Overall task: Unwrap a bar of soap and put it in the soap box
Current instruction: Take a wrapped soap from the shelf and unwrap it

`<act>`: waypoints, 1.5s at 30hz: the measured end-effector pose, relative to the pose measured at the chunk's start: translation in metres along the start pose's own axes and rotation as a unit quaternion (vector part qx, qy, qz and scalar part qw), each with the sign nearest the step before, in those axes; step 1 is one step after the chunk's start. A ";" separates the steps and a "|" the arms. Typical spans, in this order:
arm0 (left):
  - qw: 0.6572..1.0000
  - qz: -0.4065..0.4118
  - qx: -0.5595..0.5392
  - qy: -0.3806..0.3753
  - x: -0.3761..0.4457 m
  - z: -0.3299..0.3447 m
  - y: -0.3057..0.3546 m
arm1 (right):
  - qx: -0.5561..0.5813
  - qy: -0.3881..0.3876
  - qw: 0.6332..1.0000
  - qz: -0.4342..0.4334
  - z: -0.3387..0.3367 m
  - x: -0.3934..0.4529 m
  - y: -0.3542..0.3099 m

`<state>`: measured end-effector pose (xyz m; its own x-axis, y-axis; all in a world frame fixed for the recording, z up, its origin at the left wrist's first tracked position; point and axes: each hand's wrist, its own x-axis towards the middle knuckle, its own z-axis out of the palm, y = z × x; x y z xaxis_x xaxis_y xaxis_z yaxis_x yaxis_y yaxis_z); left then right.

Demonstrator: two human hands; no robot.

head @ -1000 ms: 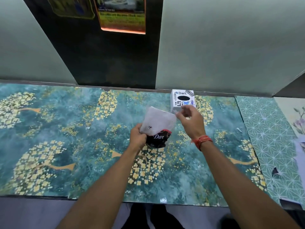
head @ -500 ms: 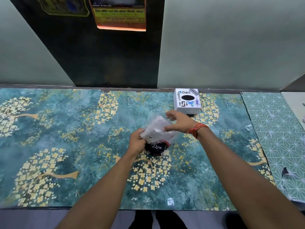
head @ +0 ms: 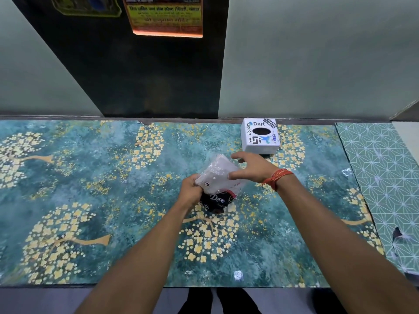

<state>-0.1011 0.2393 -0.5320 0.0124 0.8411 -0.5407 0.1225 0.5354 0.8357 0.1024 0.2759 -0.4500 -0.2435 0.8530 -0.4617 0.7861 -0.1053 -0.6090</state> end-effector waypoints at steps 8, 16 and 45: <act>0.998 -0.026 0.057 -0.017 0.009 -0.005 -0.008 | 0.028 -0.080 0.996 0.023 0.005 0.009 0.006; 0.993 -0.056 0.078 0.067 0.016 0.004 -0.010 | 0.059 0.096 0.994 -0.010 0.026 0.005 0.007; 0.957 -0.097 0.165 0.219 0.010 0.007 0.017 | 0.657 0.230 0.718 0.009 -0.023 -0.005 0.041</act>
<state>-0.0916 0.2558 -0.5240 -0.4514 0.7179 -0.5299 0.3882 0.6927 0.6078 0.1493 0.2787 -0.4578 0.2107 0.8924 -0.3990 -0.5004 -0.2522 -0.8282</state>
